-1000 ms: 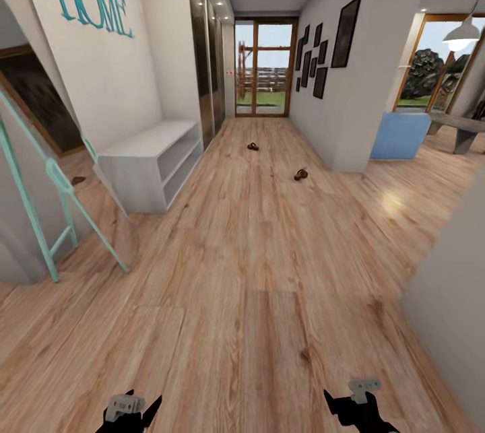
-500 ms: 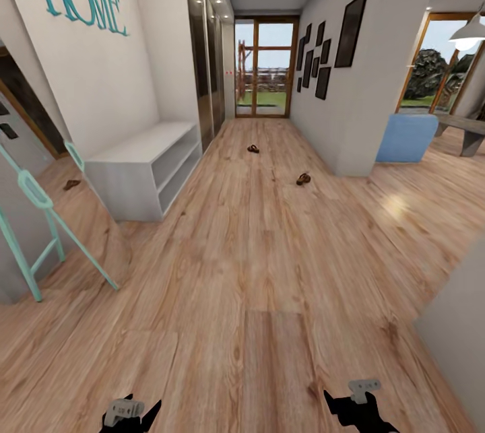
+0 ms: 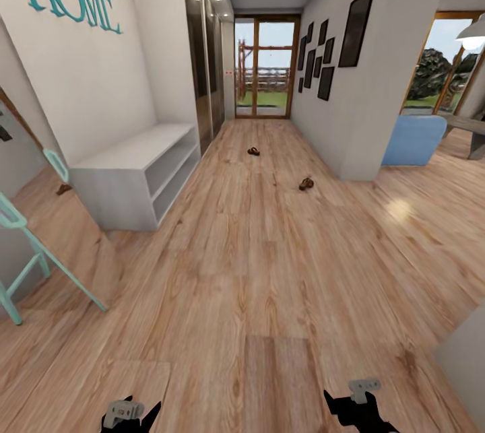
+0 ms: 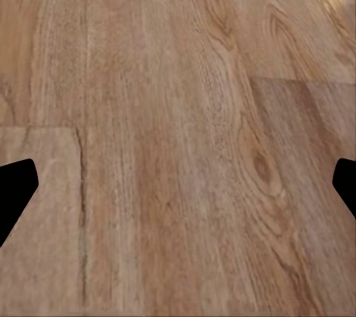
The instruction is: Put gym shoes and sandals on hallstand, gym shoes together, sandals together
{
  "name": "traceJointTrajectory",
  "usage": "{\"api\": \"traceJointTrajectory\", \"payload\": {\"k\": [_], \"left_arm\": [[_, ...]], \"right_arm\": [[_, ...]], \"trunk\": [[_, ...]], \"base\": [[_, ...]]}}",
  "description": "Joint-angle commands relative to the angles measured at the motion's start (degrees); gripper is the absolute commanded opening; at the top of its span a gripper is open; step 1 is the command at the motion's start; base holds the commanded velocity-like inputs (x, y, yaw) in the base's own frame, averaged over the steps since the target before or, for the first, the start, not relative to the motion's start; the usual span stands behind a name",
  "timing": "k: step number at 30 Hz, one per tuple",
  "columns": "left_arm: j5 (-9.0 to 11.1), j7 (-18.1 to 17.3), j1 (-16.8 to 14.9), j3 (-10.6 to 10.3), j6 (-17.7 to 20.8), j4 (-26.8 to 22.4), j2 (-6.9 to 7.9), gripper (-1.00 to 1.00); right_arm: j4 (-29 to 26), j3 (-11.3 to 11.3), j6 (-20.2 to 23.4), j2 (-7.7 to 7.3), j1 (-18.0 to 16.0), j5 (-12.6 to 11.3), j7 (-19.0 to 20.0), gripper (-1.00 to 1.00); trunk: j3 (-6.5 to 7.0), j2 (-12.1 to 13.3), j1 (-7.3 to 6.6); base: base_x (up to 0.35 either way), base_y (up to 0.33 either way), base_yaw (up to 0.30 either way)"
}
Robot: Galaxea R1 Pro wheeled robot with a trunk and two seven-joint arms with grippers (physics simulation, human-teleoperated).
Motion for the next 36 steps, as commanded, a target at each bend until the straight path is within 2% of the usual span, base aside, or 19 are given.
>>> {"api": "traceJointTrajectory", "payload": {"k": [1, 36], "left_arm": [[-0.59, -0.24, -0.05, 0.46, -0.29, 0.04, -0.03, 1.0], [-0.66, -0.24, -0.05, 0.57, -0.29, -0.01, 0.02, 1.0]], "right_arm": [[0.05, 0.06, -0.18, 0.01, -0.04, 0.0, 0.2, 1.0], [0.14, 0.04, -0.18, -0.09, -0.04, -0.05, 0.18, 1.0]], "trunk": [[-0.05, -0.02, 0.02], [-0.05, -0.02, 0.02]], "base": [[0.337, 0.0, 0.0], [0.337, 0.0, 0.0]]}}
